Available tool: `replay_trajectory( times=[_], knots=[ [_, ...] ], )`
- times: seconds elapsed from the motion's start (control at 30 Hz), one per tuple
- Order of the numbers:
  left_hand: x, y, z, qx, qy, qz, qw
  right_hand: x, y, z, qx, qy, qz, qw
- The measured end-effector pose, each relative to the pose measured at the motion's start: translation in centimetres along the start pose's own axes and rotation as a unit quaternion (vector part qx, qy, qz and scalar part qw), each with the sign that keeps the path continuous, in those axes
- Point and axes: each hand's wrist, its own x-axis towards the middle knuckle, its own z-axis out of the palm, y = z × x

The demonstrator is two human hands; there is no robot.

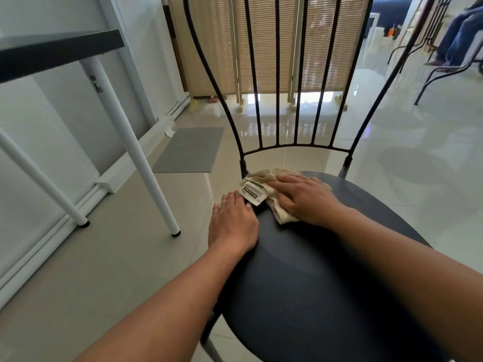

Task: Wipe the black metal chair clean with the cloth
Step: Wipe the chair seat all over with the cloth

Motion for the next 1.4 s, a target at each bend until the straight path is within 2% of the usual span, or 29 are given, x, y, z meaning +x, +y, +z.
replay_trajectory(
  times=[0.13, 0.27, 0.37, 0.43, 0.5, 0.57, 0.77, 0.87, 0.93, 0.97, 1.03, 1.1, 1.17, 1.3, 1.4],
  knots=[
    [-0.1, 0.0, 0.0, -0.001, -0.002, 0.000, 1.000, -3.2, 1.8, -0.7, -0.018, -0.017, 0.045, 0.999],
    [0.0, 0.0, 0.0, -0.003, -0.004, -0.001, 1.000, -2.0, 1.1, -1.3, -0.014, -0.043, 0.050, 0.998],
    [0.0, 0.0, 0.0, -0.004, 0.001, -0.005, 1.000, 0.0, 0.1, -1.7, 0.134, -0.011, 0.051, 0.990],
    [0.1, -0.1, 0.1, -0.010, 0.000, -0.006, 1.000, 1.0, -0.2, -1.3, 0.250, 0.075, 0.106, 0.960],
    [0.2, -0.2, 0.2, -0.012, 0.000, -0.011, 1.000, 1.6, -0.5, -0.3, 0.205, 0.148, 0.207, 0.945],
    [0.5, -0.3, 0.2, -0.014, 0.002, -0.017, 1.000, 1.7, -0.9, 0.8, 0.092, 0.142, 0.281, 0.945],
    [0.9, -0.5, 0.5, -0.029, 0.009, -0.037, 0.999, 3.1, 0.1, 0.9, 0.047, 0.127, 0.354, 0.925],
    [1.4, -0.5, 0.6, -0.038, 0.018, -0.064, 0.997, 4.3, 0.7, 0.3, 0.080, 0.135, 0.371, 0.915],
    [1.7, -0.3, 0.6, -0.035, 0.031, -0.076, 0.996, 4.6, 0.5, -0.2, 0.101, 0.147, 0.339, 0.924],
    [2.0, -0.1, 0.6, -0.034, 0.037, -0.080, 0.996, 4.7, 0.2, -0.2, 0.102, 0.166, 0.297, 0.935],
    [2.3, 0.2, 0.6, -0.034, 0.042, -0.084, 0.995, 4.5, -0.5, 0.2, 0.057, 0.228, 0.154, 0.960],
    [2.5, 0.4, 0.5, -0.042, 0.041, -0.090, 0.994, 4.8, -0.4, 0.7, 0.007, 0.305, -0.009, 0.952],
    [2.5, 0.2, 0.5, -0.059, 0.040, -0.101, 0.992, 5.8, 0.1, 0.9, -0.022, 0.354, -0.093, 0.930],
    [2.4, 0.0, 0.6, -0.080, 0.064, -0.113, 0.988, 8.5, 0.5, 1.4, -0.119, 0.418, -0.163, 0.886],
    [2.2, 0.2, 0.5, -0.078, 0.064, -0.107, 0.989, 10.4, 0.0, 1.5, -0.117, 0.439, -0.150, 0.878]
  ],
)
